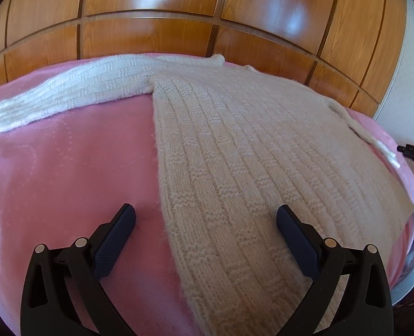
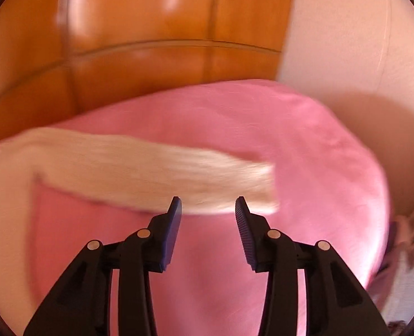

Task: Fold small clothes
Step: 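Pull that sleeve out flat beside the body and open the right gripper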

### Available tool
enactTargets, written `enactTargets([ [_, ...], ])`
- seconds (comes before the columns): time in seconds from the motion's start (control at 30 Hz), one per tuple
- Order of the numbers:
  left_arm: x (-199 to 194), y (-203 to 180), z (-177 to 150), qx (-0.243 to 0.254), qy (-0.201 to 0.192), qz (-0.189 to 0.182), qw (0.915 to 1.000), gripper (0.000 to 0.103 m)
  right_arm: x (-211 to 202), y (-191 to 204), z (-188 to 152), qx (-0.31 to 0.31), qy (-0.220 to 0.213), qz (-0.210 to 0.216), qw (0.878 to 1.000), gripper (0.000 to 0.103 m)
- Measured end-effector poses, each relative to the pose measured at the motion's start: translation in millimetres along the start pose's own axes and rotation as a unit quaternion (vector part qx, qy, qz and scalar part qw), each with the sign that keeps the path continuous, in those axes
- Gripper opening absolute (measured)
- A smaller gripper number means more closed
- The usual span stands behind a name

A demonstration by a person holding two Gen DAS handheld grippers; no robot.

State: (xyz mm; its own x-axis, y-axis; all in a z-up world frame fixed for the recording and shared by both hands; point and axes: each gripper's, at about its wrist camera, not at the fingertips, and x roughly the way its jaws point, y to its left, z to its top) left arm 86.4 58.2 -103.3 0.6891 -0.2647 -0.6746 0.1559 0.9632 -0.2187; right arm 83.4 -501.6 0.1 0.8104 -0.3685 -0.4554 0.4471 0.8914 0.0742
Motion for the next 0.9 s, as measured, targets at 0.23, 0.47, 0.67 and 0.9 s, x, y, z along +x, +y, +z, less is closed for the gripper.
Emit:
enactTargets([
  [0.23,-28,-4,-19,-0.009,0.027,-0.083,0.9961,0.080,-55,60,-59,-0.023,0.078,0.268,0.960,0.039],
  [0.47,-36,-10,-32,-0.047,0.055,-0.129,0.9890,0.025,-47,79,-108,-0.019,0.134,0.300,0.944,0.015],
  [0.67,-45,-10,-25,-0.047,0.078,-0.168,0.9816,0.006,-80,75,-114,0.005,0.117,0.324,0.939,0.006],
  [0.9,-86,5,-18,-0.044,0.072,-0.189,0.9784,0.005,-126,64,-128,0.002,0.120,0.343,0.932,0.005],
])
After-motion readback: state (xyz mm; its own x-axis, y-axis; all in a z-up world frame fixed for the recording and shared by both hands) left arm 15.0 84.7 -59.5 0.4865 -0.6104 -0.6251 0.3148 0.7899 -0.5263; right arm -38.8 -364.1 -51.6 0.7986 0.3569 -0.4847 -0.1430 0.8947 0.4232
